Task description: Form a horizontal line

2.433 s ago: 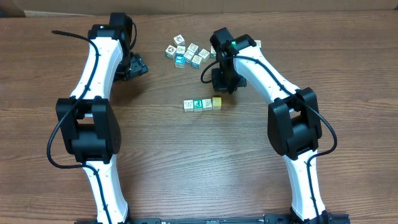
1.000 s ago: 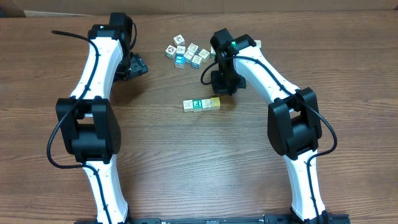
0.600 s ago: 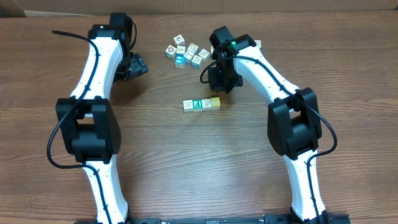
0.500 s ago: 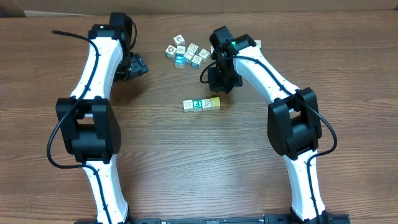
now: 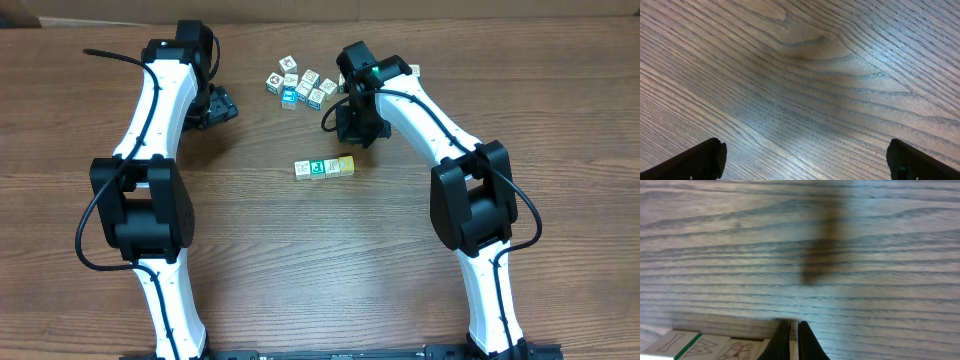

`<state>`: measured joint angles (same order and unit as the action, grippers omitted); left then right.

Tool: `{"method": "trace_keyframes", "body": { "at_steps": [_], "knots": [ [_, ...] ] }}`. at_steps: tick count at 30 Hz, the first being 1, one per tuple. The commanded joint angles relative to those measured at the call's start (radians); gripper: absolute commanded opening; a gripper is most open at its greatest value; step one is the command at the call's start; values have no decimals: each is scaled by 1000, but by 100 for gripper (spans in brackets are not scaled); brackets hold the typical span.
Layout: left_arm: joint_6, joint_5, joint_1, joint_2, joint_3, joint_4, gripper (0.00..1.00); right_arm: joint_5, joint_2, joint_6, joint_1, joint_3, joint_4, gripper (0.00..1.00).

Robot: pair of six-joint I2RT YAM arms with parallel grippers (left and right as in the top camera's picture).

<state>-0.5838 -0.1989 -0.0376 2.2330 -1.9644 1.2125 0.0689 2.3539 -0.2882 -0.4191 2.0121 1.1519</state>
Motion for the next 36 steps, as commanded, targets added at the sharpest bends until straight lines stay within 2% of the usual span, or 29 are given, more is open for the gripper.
{"method": "trace_keyframes", "body": {
  "at_steps": [1, 11, 22, 36],
  "knots": [
    [5, -10, -3, -21, -21, 2, 100, -46, -39, -33, 5, 3, 11, 4],
    [4, -10, -2, -21, -21, 2, 100, -46, -39, -34, 5, 3, 109, 4],
    [4, -10, -2, -21, -21, 2, 100, -40, -39, -34, 2, 3, 145, 4],
    [5, -10, -2, -21, -21, 2, 100, 13, -39, -29, -4, 3, -6, 4]
  ]
}}
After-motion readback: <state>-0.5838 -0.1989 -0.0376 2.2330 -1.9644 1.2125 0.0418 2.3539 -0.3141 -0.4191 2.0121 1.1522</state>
